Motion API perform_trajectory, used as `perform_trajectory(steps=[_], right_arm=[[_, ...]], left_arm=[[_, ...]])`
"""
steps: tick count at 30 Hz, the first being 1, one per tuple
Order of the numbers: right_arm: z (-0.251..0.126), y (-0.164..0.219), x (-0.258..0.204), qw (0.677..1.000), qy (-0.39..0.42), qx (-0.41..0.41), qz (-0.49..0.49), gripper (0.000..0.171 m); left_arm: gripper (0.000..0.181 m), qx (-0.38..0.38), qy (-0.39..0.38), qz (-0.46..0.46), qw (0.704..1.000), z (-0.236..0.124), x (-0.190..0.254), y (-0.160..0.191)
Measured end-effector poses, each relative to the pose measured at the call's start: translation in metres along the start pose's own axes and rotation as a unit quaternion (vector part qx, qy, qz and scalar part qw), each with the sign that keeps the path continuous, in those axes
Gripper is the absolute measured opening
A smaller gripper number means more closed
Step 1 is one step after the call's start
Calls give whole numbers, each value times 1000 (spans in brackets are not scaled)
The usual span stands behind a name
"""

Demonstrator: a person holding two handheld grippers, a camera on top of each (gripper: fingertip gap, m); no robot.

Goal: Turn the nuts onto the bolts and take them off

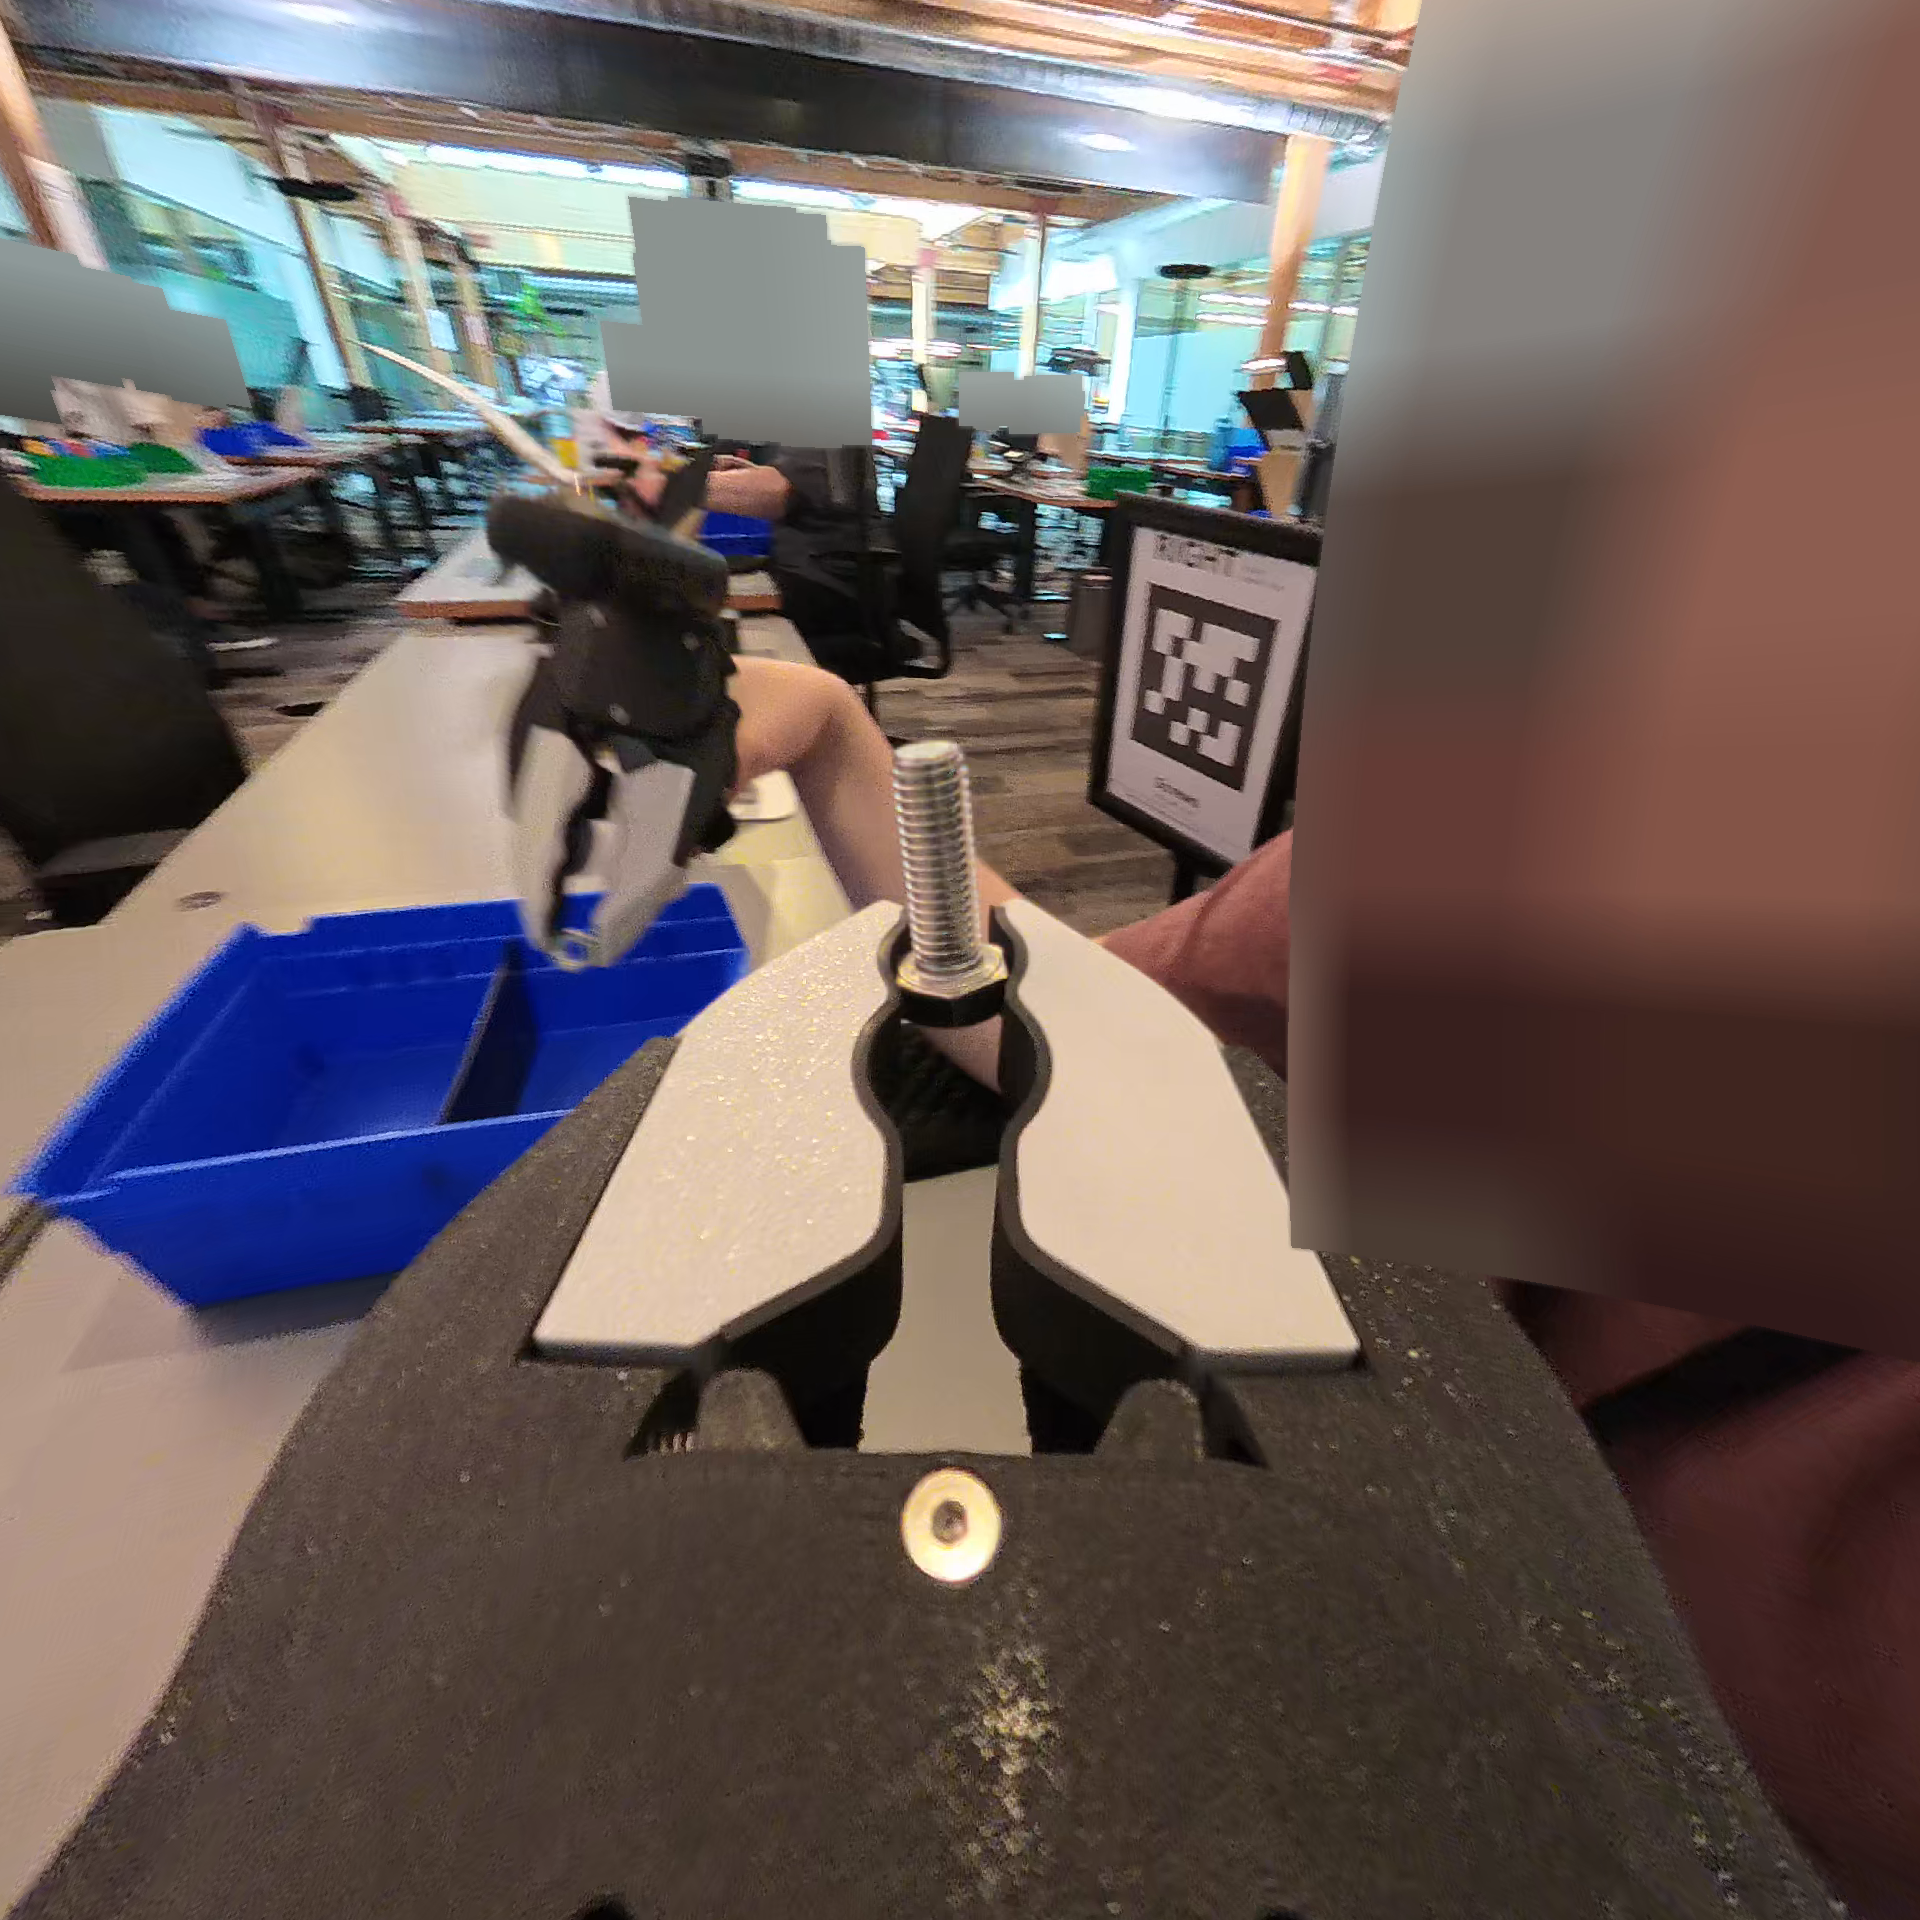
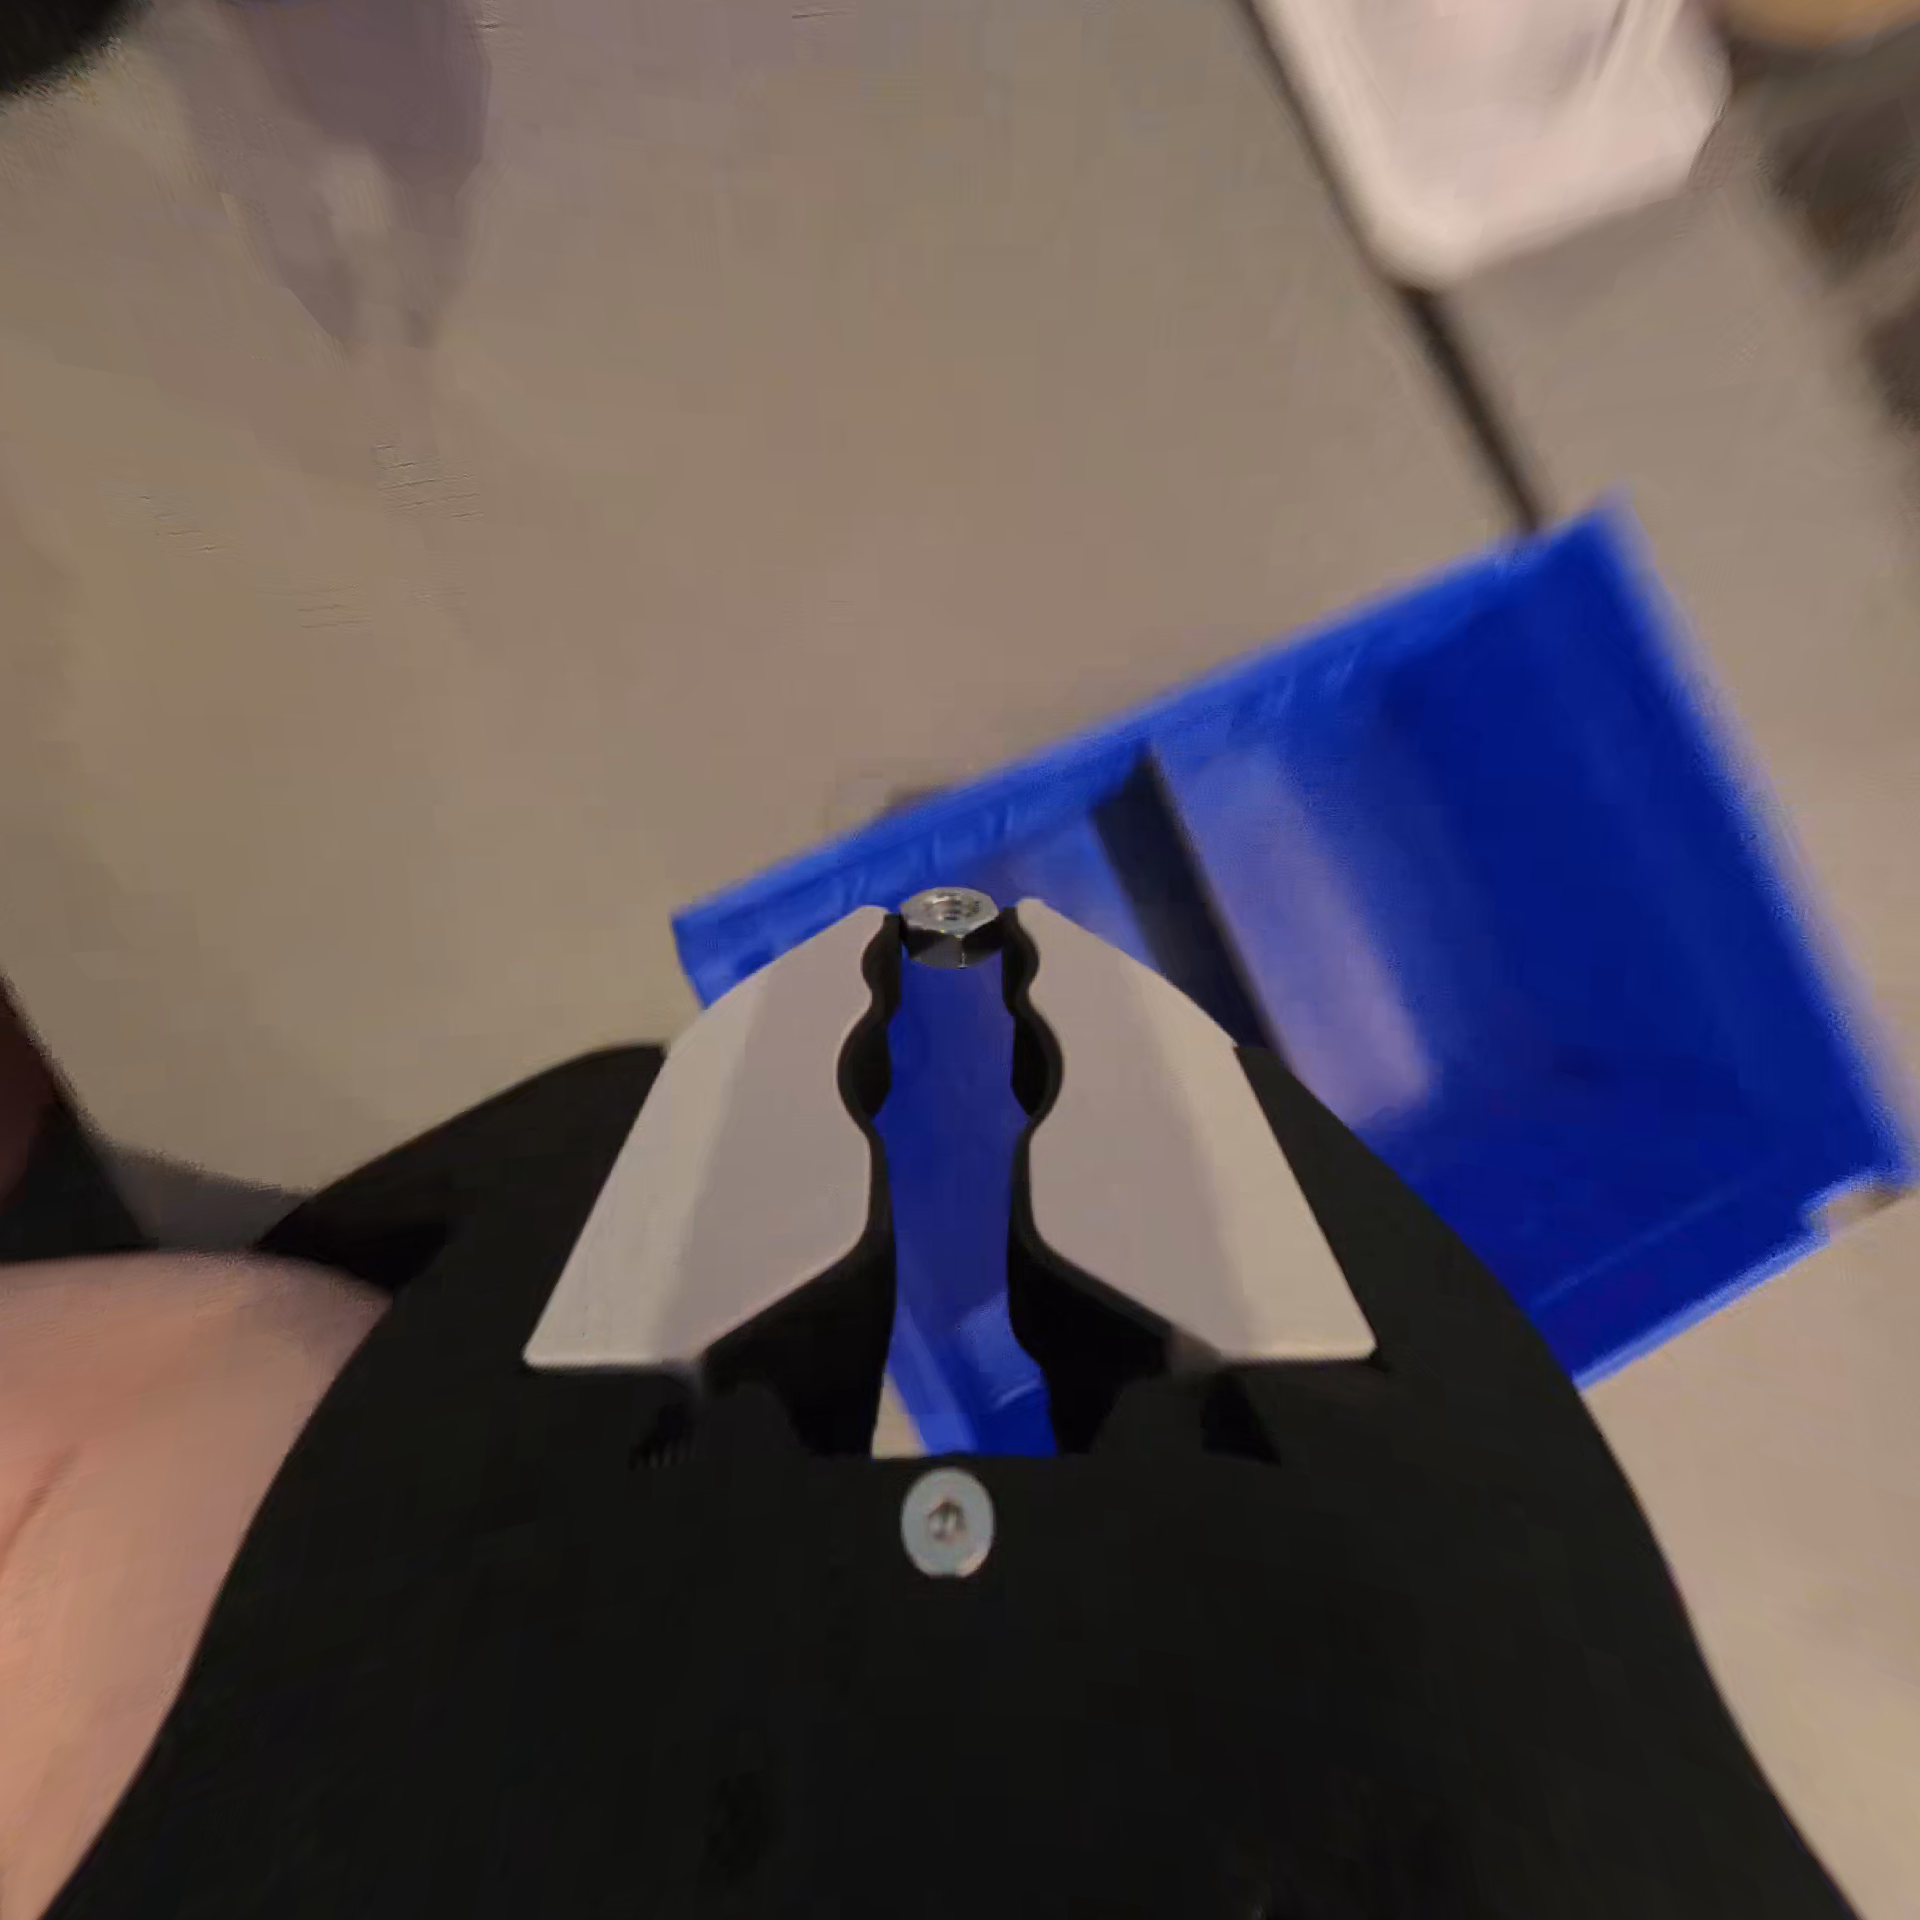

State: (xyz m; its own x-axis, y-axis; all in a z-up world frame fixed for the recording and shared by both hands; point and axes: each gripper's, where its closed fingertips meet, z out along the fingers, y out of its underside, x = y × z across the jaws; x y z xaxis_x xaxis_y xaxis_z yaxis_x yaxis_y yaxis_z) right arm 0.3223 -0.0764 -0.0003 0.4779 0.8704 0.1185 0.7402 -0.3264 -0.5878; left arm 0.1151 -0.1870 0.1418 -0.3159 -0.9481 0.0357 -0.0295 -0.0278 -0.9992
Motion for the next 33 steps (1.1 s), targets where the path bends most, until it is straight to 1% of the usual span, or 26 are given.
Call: perform_trajectory(steps=[1,3,6,10,13,16,21,27,28,30,33], right_arm=[[8,21,3,998,-21,-34,43,20],[24,59,9,988,-48,-104,107,19],[46,97,15,967,-66,-192,151,20],[66,111,16,956,-93,-227,162,20],[69,122,17,948,-92,-250,174,20],[69,133,20,939,-86,-270,195,20],[71,146,27,930,-78,-279,224,20],[75,144,30,932,-83,-260,238,22],[74,143,32,933,-78,-254,242,26],[68,139,37,936,-59,-240,250,28],[48,122,46,950,-12,-206,234,29]], left_arm=[[13,3,-18,10,1000,-7,-4,-3],[13,9,-36,26,999,-18,-4,-10],[13,26,-48,48,997,-32,3,-23],[13,18,-79,84,993,-44,10,-30],[13,7,-115,103,988,-54,9,-33],[13,13,-120,107,987,-60,12,-37],[13,11,-119,101,988,-58,11,-36],[13,-8,-112,97,989,-48,8,-27],[13,-13,-112,96,989,-46,7,-25],[13,-22,-111,93,989,-43,5,-21],[13,-29,-110,90,989,-38,2,-17]])
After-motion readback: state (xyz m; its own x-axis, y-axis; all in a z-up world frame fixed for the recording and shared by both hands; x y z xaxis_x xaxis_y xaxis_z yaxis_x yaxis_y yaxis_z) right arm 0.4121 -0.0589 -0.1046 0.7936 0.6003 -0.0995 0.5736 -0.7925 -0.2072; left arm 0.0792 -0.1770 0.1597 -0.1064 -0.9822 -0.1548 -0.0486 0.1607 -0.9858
